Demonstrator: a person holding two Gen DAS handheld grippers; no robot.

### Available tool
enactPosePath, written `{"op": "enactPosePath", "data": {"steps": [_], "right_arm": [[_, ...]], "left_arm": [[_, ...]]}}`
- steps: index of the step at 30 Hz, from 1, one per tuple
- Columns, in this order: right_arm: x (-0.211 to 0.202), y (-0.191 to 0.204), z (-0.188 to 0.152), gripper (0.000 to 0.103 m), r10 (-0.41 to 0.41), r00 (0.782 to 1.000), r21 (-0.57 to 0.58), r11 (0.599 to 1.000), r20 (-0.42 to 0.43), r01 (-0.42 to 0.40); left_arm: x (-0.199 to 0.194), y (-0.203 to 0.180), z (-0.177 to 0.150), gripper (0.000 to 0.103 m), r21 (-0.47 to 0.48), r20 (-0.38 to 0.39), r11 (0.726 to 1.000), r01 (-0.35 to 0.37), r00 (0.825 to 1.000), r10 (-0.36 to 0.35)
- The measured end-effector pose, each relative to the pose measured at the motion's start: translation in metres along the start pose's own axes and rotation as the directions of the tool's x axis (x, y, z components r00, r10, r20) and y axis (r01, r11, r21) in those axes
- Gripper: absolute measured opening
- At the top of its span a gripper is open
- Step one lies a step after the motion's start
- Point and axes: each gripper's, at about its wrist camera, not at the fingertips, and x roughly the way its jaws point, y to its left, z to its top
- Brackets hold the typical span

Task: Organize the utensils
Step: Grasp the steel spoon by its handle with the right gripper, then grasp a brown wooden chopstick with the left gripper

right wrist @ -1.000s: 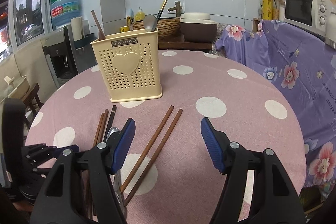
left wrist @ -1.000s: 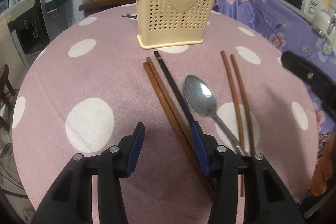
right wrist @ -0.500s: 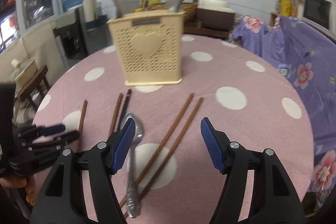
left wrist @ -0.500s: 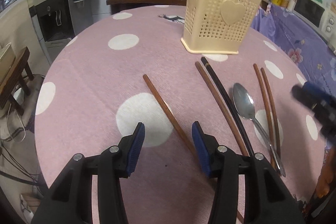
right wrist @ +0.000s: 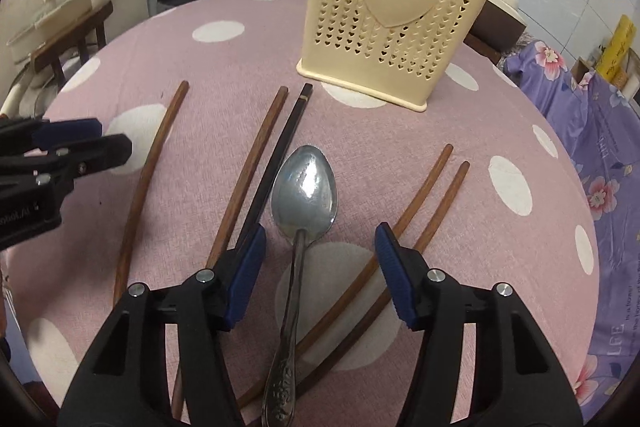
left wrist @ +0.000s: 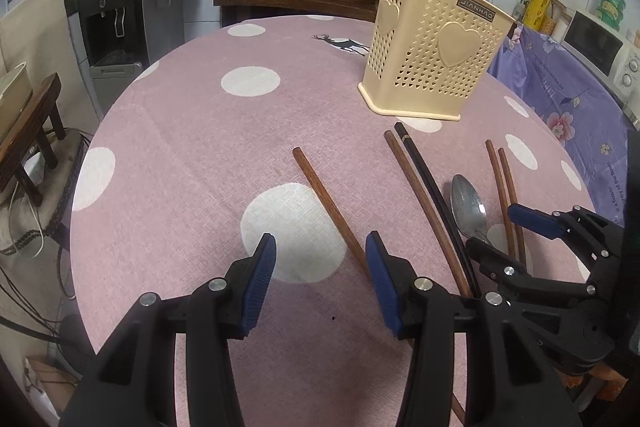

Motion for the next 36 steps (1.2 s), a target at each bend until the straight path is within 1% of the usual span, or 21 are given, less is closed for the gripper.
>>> {"op": "enactPosePath", "data": {"steps": [3, 6, 10, 14, 17, 18, 19, 25, 27, 29, 31, 36], "right_arm": [[0.004, -0.005, 0.005, 0.057, 0.030, 0.999, 0.025, 0.999, -0.011, -0.030], [0.010, -0.012, 0.010, 0.056, 0.082, 0.997, 0.066, 0.995, -0.014, -0.081], [0.019, -0.017, 0.019, 0.056, 0.128, 0.991, 0.096, 0.987, -0.025, -0.126], [0.022, -0.015, 0.023, 0.052, 0.109, 0.993, 0.123, 0.987, -0.034, -0.104], [0.020, -0.010, 0.023, 0.045, 0.091, 0.995, 0.140, 0.986, -0.034, -0.085], [0.019, -0.009, 0.023, 0.040, 0.089, 0.996, 0.145, 0.986, -0.033, -0.083], [0.019, -0.007, 0.023, 0.038, 0.087, 0.996, 0.145, 0.986, -0.031, -0.082], [0.017, -0.012, 0.020, 0.038, 0.096, 0.995, 0.176, 0.980, -0.013, -0.092], [0.008, -0.020, 0.019, 0.038, 0.098, 0.995, 0.199, 0.975, 0.032, -0.102], [-0.006, -0.028, 0.019, 0.038, 0.081, 0.993, 0.214, 0.972, 0.082, -0.097], [-0.026, -0.036, 0.017, 0.038, 0.069, 0.986, 0.232, 0.967, 0.151, -0.103], [-0.066, -0.052, 0.011, 0.038, 0.053, 0.966, 0.271, 0.955, 0.252, -0.123]], "left_arm": [[0.000, 0.001, 0.000, 0.047, -0.005, -0.003, 1.000, 0.005, 1.000, -0.005], [0.000, 0.001, 0.001, 0.047, -0.011, -0.005, 1.000, 0.014, 1.000, -0.014], [0.000, 0.003, 0.001, 0.047, -0.013, -0.006, 1.000, 0.011, 1.000, -0.011], [0.001, 0.003, 0.001, 0.047, -0.016, -0.007, 1.000, 0.007, 1.000, -0.007], [0.004, 0.004, 0.001, 0.047, -0.017, -0.016, 1.000, 0.006, 1.000, -0.006], [0.005, 0.004, 0.002, 0.047, -0.017, -0.018, 1.000, 0.007, 1.000, -0.007], [0.005, 0.003, 0.002, 0.047, -0.016, -0.019, 1.000, 0.008, 1.000, -0.008], [0.007, 0.003, 0.003, 0.047, -0.017, -0.020, 1.000, 0.007, 1.000, -0.008], [0.008, 0.005, 0.004, 0.047, -0.023, -0.025, 1.000, 0.009, 1.000, -0.009], [0.010, 0.005, 0.006, 0.047, -0.029, -0.030, 1.000, 0.011, 0.999, -0.012], [0.013, 0.005, 0.009, 0.047, -0.032, -0.036, 0.999, 0.010, 0.999, -0.012], [0.022, -0.001, 0.018, 0.047, -0.021, -0.045, 1.000, -0.004, 0.999, 0.003]]}}
